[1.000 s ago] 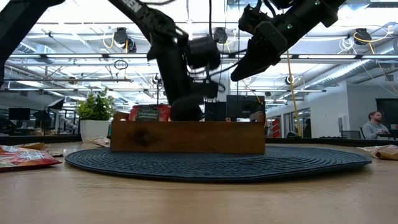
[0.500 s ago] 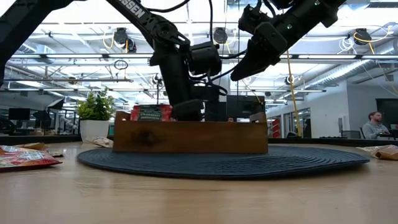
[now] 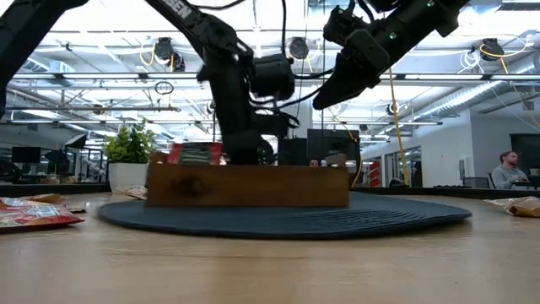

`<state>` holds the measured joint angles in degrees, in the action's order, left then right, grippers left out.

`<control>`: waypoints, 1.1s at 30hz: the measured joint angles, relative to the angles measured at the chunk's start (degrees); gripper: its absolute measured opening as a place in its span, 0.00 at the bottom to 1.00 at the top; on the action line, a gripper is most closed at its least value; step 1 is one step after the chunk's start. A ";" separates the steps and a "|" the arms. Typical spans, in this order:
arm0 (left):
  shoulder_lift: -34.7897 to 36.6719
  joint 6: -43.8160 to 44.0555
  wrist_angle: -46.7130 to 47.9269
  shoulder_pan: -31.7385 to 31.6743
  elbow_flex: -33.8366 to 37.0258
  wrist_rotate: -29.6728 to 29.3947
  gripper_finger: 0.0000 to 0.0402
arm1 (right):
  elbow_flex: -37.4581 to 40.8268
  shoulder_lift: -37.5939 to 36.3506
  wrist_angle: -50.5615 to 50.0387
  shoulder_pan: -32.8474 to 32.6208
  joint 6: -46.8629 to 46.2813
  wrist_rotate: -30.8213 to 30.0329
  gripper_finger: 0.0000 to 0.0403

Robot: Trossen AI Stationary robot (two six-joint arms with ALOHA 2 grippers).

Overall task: Pick & Place Tea
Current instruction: Put the top red tea bag into the left section of the wooden organizer

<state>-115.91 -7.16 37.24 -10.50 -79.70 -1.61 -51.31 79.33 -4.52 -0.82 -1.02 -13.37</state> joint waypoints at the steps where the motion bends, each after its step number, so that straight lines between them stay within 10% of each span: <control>1: 1.09 -0.05 -0.04 0.27 0.09 -0.01 0.03 | 0.00 0.00 0.01 0.00 0.00 0.00 0.32; 11: 7.16 -2.04 -1.15 1.10 -0.22 -2.68 0.03 | 0.00 -0.02 -0.04 0.00 -0.65 0.01 0.32; 22: 7.14 -21.89 -5.33 11.02 -0.28 -27.33 0.03 | 2.21 -0.04 0.91 0.10 -1.72 -0.05 0.32; 33: 7.18 -35.75 -6.43 20.57 -0.30 -37.69 0.03 | 8.42 -0.07 11.14 1.34 -1.06 0.28 0.32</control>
<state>-108.73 -42.92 30.81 10.07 -80.00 -39.31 -42.89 79.26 6.62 0.52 -2.08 -13.08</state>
